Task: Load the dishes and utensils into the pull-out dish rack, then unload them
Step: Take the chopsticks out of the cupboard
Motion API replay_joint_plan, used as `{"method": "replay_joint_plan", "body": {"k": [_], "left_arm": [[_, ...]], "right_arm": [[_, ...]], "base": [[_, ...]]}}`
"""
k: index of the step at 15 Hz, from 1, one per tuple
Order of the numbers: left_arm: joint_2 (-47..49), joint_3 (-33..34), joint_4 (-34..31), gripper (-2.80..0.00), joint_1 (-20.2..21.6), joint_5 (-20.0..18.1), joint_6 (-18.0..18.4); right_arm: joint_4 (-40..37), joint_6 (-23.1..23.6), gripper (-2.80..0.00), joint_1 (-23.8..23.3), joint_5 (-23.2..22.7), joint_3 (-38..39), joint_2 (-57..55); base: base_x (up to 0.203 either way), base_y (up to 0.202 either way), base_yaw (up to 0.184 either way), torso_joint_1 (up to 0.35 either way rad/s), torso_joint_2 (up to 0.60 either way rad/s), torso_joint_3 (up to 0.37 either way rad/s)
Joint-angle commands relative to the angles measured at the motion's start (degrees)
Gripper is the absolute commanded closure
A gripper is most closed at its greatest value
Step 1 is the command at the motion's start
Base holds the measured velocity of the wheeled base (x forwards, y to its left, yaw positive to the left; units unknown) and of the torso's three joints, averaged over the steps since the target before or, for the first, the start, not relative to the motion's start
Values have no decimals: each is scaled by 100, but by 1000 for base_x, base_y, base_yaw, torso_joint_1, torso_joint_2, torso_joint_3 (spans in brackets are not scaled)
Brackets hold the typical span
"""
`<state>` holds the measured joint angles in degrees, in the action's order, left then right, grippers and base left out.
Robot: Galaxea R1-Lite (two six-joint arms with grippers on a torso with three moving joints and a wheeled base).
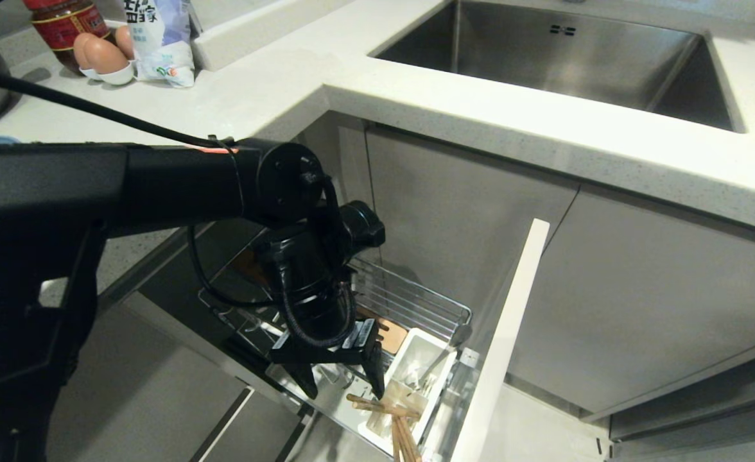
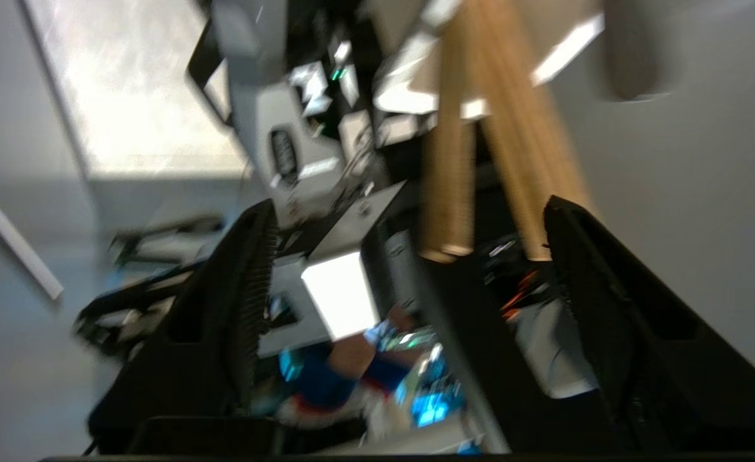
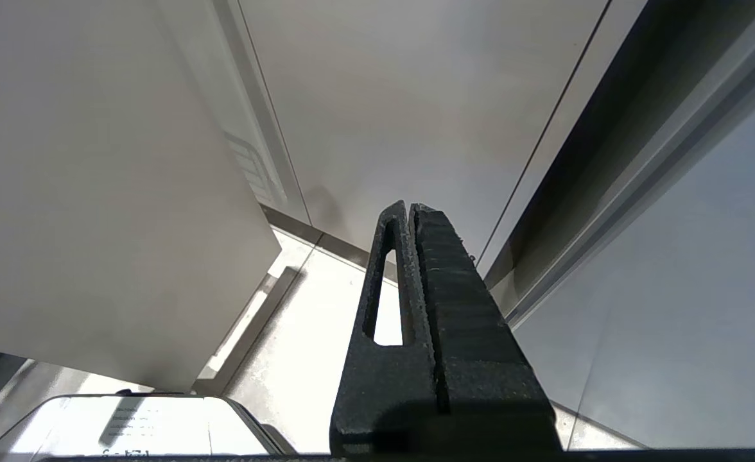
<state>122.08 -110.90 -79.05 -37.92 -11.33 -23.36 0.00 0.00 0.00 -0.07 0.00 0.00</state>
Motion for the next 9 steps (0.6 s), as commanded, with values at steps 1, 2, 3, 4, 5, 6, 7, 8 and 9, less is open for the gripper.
{"method": "replay_joint_plan", "body": {"k": [1, 2, 3, 4, 5, 6, 7, 8, 9], "left_arm": [[261, -11, -289, -280, 43, -17, 291], [342, -11, -409, -280, 63, -40, 436], [420, -16, -428, -280, 66, -66, 478], [516, -27, -402, -280, 66, -88, 486], [604, -51, -385, -280, 66, -173, 490], [660, -64, -366, -280, 66, -265, 491], [726, -79, -319, -280, 66, -333, 485], [774, -81, -162, -280, 73, -372, 458], [827, -81, -43, -280, 100, -401, 387]], "right_arm": [[0, 0, 0, 0, -1, 0, 0], [0, 0, 0, 0, -1, 0, 0], [0, 0, 0, 0, -1, 0, 0], [0, 0, 0, 0, -1, 0, 0], [0, 0, 0, 0, -1, 0, 0], [0, 0, 0, 0, -1, 0, 0], [0, 0, 0, 0, -1, 0, 0], [0, 0, 0, 0, -1, 0, 0], [0, 0, 0, 0, -1, 0, 0]], "base": [[0, 0, 0, 0, 0, 0], [0, 0, 0, 0, 0, 0], [0, 0, 0, 0, 0, 0], [0, 0, 0, 0, 0, 0], [0, 0, 0, 0, 0, 0], [0, 0, 0, 0, 0, 0], [0, 0, 0, 0, 0, 0], [0, 0, 0, 0, 0, 0], [0, 0, 0, 0, 0, 0]]}}
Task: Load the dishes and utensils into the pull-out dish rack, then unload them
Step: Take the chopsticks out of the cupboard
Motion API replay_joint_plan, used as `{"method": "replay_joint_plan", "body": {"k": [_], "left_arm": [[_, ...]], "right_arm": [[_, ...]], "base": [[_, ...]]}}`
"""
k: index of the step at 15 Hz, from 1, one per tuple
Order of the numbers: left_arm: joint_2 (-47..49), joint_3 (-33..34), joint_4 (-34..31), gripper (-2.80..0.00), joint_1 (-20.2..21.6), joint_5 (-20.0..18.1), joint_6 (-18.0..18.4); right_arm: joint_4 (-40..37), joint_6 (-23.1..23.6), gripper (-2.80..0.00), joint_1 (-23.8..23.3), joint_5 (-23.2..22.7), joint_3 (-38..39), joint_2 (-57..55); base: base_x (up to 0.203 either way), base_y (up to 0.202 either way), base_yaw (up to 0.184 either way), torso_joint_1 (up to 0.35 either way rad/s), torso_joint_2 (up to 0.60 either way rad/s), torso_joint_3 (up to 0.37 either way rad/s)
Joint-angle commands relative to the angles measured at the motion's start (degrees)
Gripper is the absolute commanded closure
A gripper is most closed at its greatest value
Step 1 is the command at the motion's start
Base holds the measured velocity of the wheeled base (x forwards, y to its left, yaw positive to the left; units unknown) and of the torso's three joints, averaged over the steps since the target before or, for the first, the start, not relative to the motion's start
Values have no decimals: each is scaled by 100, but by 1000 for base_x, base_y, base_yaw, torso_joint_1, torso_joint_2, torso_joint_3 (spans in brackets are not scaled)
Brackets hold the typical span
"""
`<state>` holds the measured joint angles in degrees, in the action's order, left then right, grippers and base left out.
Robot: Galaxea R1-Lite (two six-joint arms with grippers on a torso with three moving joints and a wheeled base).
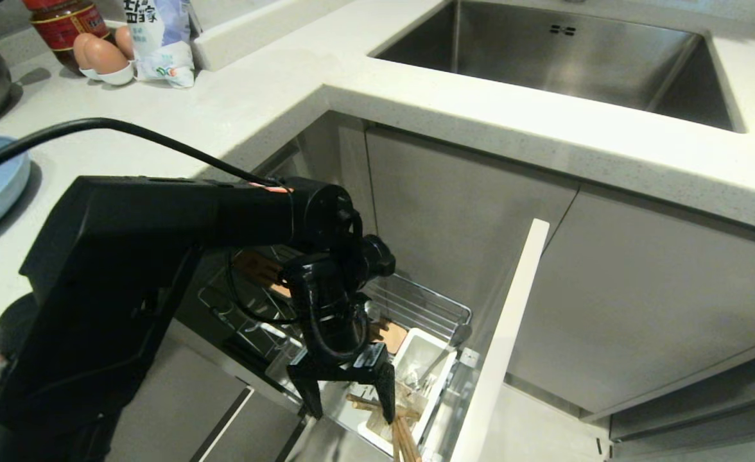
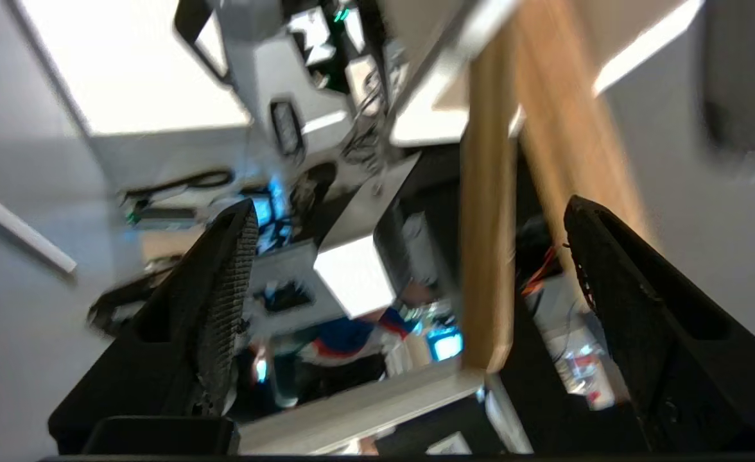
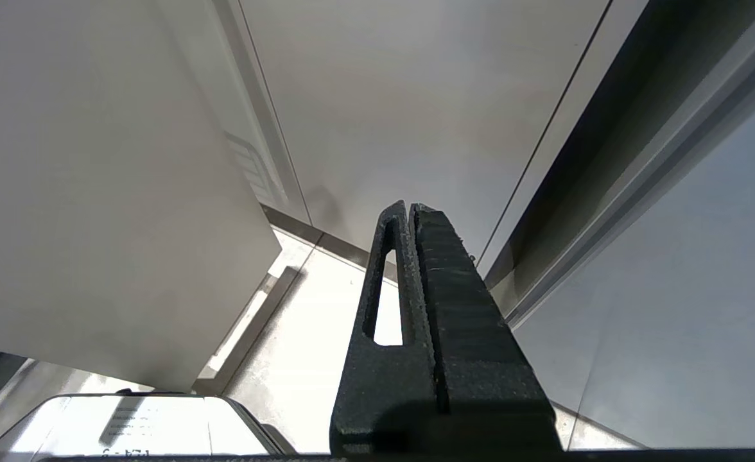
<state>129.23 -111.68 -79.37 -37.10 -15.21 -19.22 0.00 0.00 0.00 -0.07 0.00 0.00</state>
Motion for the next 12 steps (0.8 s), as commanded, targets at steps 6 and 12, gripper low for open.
{"method": "replay_joint_plan", "body": {"k": [6, 12], "left_arm": [[225, -3, 9, -280, 19, -34, -73], [208, -3, 18, -280, -10, -327, -64]], "right_arm": [[0, 0, 0, 0, -1, 0, 0], [0, 0, 0, 0, -1, 0, 0]], "base": [[0, 0, 0, 0, 0, 0], [0, 0, 0, 0, 0, 0]]}}
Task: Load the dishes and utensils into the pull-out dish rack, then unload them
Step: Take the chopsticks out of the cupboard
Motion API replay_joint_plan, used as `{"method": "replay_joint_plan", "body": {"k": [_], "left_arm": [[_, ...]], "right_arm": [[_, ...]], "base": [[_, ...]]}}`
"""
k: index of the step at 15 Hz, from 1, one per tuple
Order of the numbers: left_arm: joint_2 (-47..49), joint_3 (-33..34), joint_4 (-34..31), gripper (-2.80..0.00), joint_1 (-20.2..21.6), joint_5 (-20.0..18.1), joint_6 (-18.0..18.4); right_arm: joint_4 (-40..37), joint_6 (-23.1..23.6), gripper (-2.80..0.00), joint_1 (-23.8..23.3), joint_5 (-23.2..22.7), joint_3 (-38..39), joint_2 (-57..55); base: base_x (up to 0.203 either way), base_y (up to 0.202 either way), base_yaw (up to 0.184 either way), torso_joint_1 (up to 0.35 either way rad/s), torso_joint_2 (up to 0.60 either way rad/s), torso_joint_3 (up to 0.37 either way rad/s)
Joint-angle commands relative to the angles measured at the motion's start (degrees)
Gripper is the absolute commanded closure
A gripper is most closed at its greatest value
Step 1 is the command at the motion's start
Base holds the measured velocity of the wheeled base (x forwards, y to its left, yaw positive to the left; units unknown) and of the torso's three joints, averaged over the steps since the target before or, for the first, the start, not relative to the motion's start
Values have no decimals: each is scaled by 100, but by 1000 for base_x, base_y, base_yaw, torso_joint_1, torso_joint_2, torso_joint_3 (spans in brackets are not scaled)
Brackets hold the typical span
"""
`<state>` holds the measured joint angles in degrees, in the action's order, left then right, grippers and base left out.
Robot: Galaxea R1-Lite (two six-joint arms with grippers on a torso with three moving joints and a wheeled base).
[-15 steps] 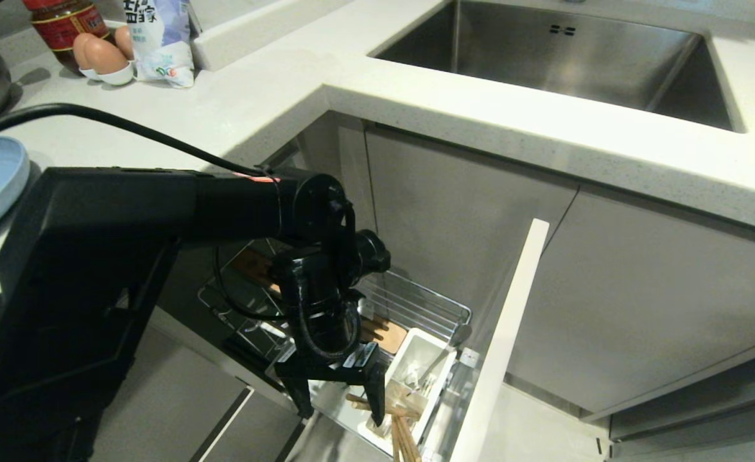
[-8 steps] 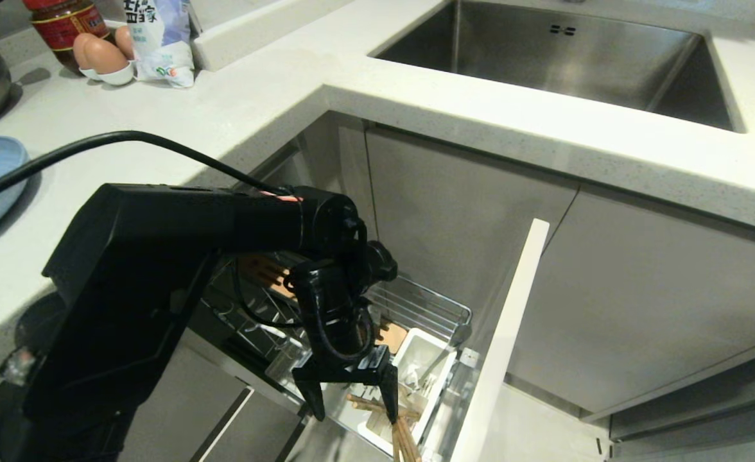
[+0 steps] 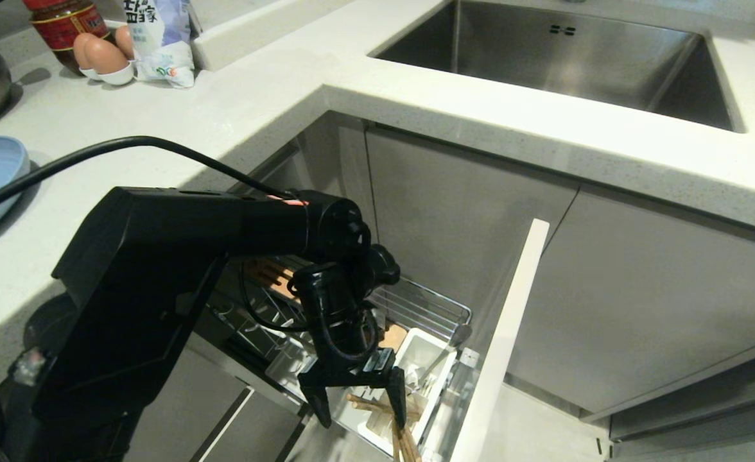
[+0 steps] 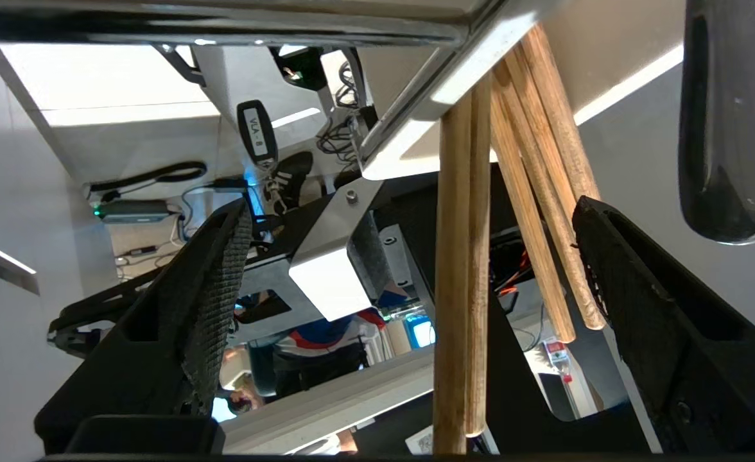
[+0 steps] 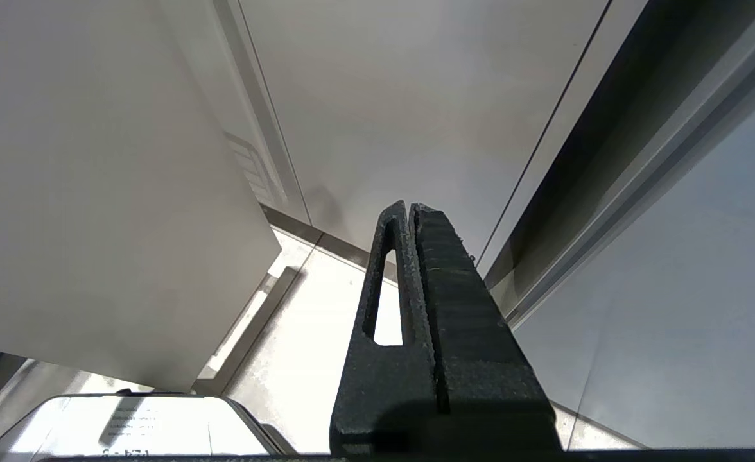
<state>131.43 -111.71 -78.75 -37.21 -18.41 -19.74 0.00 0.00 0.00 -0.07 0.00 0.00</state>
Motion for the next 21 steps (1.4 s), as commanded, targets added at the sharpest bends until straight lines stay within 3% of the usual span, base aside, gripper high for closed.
{"method": "replay_joint_plan", "body": {"k": [1, 3, 4, 11, 14, 21], "left_arm": [[-12, 1, -44, -280, 3, 0, -13], [6, 1, -53, -280, -6, -5, -13], [15, 1, -44, 0, -6, -14, -13], [14, 1, 28, 0, -86, -77, -40], [-29, 1, 211, 0, -138, -530, -199], [-387, 8, -63, 0, -254, -364, -218]], "right_arm": [[0, 0, 0, 0, -1, 0, 0], [0, 0, 0, 0, -1, 0, 0], [0, 0, 0, 0, -1, 0, 0], [0, 0, 0, 0, -1, 0, 0], [0, 0, 0, 0, -1, 0, 0], [0, 0, 0, 0, -1, 0, 0]], "base": [[0, 0, 0, 0, 0, 0], [0, 0, 0, 0, 0, 0], [0, 0, 0, 0, 0, 0], [0, 0, 0, 0, 0, 0], [0, 0, 0, 0, 0, 0], [0, 0, 0, 0, 0, 0]]}}
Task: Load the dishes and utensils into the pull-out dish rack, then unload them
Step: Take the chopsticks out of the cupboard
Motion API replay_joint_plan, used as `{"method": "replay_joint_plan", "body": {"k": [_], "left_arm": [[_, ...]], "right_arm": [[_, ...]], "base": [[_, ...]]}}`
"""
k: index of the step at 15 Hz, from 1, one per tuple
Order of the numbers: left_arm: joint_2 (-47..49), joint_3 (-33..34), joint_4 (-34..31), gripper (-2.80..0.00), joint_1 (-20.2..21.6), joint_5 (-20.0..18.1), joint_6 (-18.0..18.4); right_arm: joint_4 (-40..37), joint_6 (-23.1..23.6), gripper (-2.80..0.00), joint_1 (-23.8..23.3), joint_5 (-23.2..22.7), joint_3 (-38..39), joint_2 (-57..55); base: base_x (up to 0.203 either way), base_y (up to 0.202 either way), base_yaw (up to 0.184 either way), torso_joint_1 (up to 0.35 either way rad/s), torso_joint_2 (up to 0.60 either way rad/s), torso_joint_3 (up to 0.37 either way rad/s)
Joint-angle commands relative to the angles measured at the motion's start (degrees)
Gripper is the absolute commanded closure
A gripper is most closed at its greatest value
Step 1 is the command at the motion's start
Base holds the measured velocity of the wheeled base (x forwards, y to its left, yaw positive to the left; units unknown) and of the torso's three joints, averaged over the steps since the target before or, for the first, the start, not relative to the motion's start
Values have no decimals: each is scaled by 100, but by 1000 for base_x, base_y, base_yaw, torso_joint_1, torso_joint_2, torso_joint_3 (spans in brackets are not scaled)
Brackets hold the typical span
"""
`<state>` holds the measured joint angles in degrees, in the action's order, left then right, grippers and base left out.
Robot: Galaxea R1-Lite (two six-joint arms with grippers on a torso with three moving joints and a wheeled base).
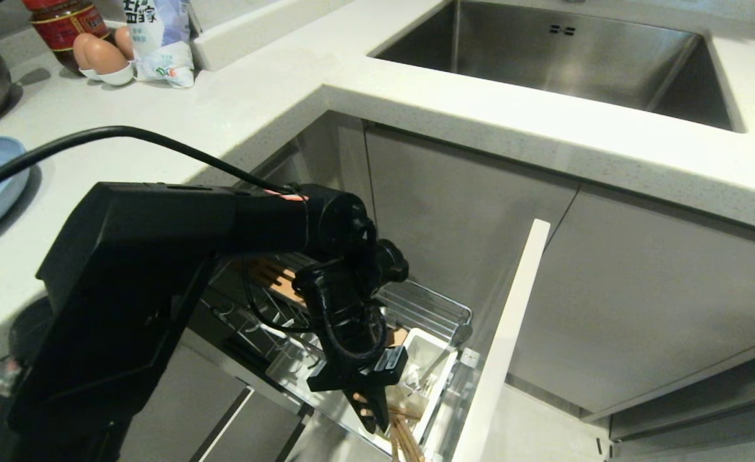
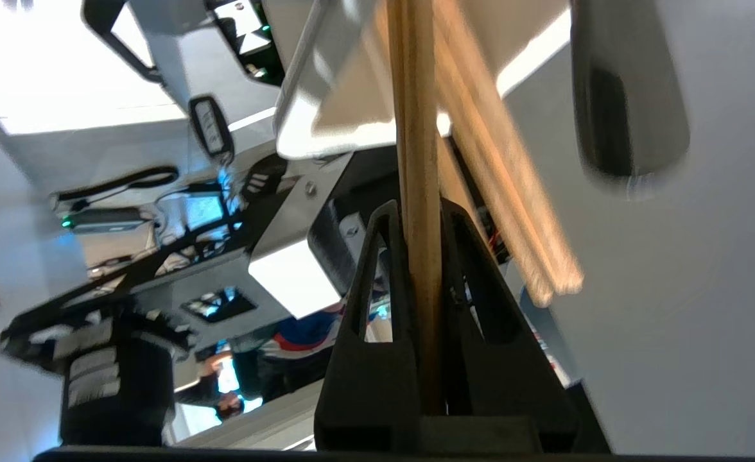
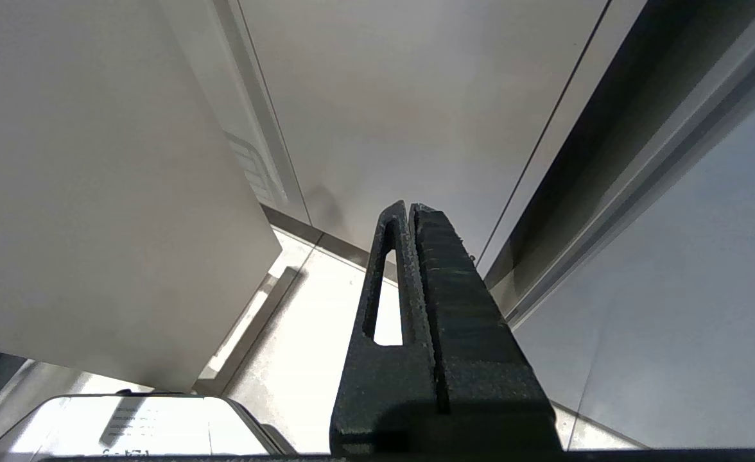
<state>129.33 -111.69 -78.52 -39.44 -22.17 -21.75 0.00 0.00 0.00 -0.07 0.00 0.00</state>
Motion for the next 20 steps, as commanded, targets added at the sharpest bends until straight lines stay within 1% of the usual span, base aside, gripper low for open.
{"method": "replay_joint_plan", "body": {"k": [1, 2, 6, 10, 15, 18, 20], "left_arm": [[-298, 6, -192, 0, -69, 143, -14], [-382, 7, -268, 0, -107, 246, -14], [-760, 7, -602, 0, -225, 388, 20], [-1215, 7, -899, 0, -422, 459, 39], [-1781, 7, -915, 0, -621, 601, 39], [-2140, 7, -915, 0, -649, 682, 31], [-2391, 7, -915, 0, -675, 858, 30]], "right_arm": [[0, 0, 0, 0, -1, 0, 0], [0, 0, 0, 0, -1, 0, 0], [0, 0, 0, 0, -1, 0, 0], [0, 0, 0, 0, -1, 0, 0], [0, 0, 0, 0, -1, 0, 0], [0, 0, 0, 0, -1, 0, 0], [0, 0, 0, 0, -1, 0, 0]], "base": [[0, 0, 0, 0, 0, 0], [0, 0, 0, 0, 0, 0], [0, 0, 0, 0, 0, 0], [0, 0, 0, 0, 0, 0], [0, 0, 0, 0, 0, 0], [0, 0, 0, 0, 0, 0], [0, 0, 0, 0, 0, 0]]}}
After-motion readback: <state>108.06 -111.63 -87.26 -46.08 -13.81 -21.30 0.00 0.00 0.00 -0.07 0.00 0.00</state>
